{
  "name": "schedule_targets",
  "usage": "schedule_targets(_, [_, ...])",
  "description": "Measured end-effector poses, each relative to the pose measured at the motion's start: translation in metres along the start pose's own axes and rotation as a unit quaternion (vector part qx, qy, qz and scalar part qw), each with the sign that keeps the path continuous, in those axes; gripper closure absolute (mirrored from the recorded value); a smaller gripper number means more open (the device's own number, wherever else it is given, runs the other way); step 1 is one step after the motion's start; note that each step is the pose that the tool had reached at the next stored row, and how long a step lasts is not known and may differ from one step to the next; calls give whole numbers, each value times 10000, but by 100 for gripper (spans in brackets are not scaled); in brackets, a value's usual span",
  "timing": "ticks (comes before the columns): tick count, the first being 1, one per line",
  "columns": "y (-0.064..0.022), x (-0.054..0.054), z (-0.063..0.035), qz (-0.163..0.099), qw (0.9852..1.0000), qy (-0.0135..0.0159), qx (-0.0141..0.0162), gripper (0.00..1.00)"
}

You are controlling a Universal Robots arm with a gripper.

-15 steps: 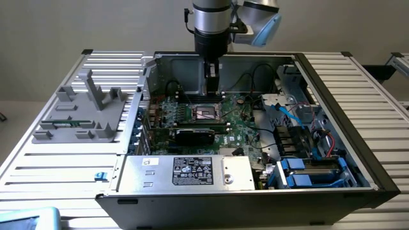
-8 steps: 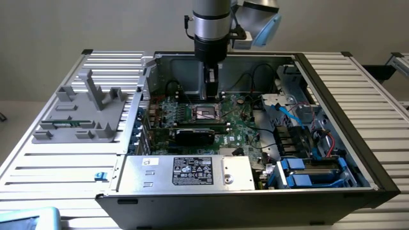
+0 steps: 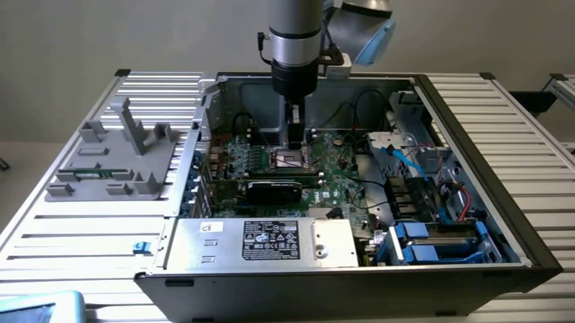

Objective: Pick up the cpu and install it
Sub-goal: 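Place the cpu into insertion slot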

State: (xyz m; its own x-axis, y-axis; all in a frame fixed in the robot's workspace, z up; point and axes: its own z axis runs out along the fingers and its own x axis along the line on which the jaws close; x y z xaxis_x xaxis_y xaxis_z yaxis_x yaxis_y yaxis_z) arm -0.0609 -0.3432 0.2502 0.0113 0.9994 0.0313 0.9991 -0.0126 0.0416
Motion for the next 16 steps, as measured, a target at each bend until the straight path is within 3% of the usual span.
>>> schedule_targets(7, [-28, -4, 104, 3, 10000, 80, 1, 44])
schedule_targets(16, [-33, -5, 133, 3, 10000, 85, 1, 44])
